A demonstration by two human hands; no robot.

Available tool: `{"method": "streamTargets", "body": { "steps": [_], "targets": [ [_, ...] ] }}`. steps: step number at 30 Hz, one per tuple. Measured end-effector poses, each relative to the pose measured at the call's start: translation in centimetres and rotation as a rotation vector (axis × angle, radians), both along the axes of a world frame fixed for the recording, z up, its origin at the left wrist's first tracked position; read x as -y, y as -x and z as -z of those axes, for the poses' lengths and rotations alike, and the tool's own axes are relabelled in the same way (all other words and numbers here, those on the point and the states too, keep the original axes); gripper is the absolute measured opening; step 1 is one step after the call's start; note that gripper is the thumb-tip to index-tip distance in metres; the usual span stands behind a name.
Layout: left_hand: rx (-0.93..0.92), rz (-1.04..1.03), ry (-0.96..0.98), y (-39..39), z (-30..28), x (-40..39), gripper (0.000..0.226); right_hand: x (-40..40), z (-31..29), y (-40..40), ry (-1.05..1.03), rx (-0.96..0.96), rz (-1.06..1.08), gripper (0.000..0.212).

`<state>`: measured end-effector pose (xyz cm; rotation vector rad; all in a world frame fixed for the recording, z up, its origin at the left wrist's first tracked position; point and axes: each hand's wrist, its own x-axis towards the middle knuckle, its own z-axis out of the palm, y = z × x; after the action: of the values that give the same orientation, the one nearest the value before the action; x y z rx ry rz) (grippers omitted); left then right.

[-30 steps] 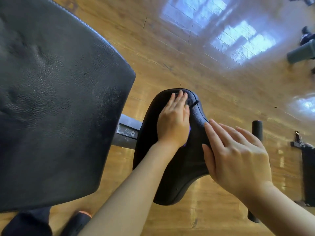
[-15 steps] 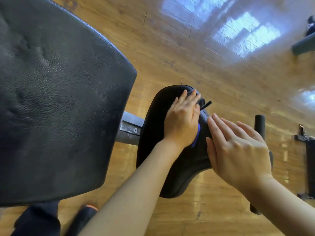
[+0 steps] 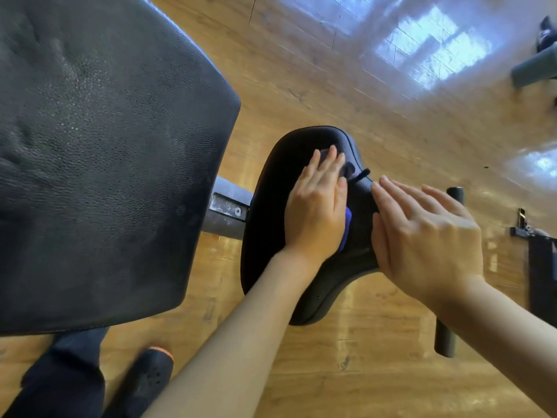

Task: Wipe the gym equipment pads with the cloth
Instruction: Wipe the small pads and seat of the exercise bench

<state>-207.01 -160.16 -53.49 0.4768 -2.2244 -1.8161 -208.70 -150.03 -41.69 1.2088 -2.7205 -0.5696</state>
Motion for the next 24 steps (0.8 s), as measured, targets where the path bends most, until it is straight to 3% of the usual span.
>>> {"method": "streamTargets", "body": {
  "steps": [5, 12, 18, 24],
  "targets": [
    [-0.085, 0.016, 0.101, -8.5, 1.2, -2.3, 0.046, -0.3, 0.2, -0.7, 0.024, -0.016, -0.007, 0.042],
    [0.115, 0.028, 0.025, 3.0, 2.2, 2.1, 0.052, -0.2, 0.2, -0.2, 0.008, -0.018, -0.006, 0.042],
    [-0.009, 0.021, 0.119, -9.3, 3.4, -0.9, 0.046, -0.3, 0.3, -0.4, 0.018, -0.024, -0.002, 0.042],
    [0.291, -0.079, 0.008, 1.3, 3.5, 2.1, 0.045, -0.2, 0.2, -0.3, 0.014, -0.032, -0.016, 0.042]
  ]
}}
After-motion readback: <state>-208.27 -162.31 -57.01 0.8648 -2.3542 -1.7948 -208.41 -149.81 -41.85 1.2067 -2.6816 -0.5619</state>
